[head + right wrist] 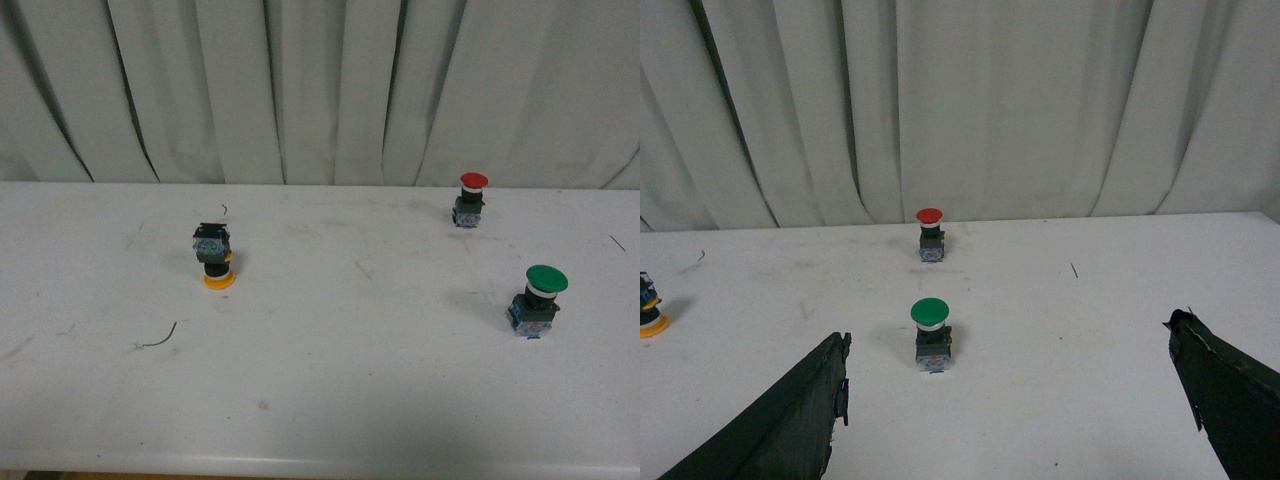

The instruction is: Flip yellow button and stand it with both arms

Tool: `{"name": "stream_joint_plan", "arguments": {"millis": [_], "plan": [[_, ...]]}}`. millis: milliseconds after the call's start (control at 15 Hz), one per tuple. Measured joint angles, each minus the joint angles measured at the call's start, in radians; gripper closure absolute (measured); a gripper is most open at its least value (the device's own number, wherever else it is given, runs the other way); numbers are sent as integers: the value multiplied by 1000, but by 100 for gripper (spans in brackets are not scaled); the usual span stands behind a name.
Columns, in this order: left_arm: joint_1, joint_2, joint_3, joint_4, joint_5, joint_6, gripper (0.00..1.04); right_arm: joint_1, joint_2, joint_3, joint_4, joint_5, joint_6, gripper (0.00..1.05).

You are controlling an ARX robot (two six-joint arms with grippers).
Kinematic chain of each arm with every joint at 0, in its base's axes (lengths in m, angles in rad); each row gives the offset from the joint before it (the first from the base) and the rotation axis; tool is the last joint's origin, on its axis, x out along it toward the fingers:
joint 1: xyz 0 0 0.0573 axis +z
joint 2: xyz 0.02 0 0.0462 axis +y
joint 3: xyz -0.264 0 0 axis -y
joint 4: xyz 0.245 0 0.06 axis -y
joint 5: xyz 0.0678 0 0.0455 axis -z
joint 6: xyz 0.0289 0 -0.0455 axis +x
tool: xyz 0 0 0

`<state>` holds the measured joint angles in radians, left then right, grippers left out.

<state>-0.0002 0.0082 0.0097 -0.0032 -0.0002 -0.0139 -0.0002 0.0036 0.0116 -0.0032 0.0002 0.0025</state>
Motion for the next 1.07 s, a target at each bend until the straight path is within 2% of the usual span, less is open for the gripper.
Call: {"name": "stream_joint_plan", "arguments": {"millis": [1067], "plan": [[0,0,0,0,0,0,7,0,0,0,0,0,0,6]]}}
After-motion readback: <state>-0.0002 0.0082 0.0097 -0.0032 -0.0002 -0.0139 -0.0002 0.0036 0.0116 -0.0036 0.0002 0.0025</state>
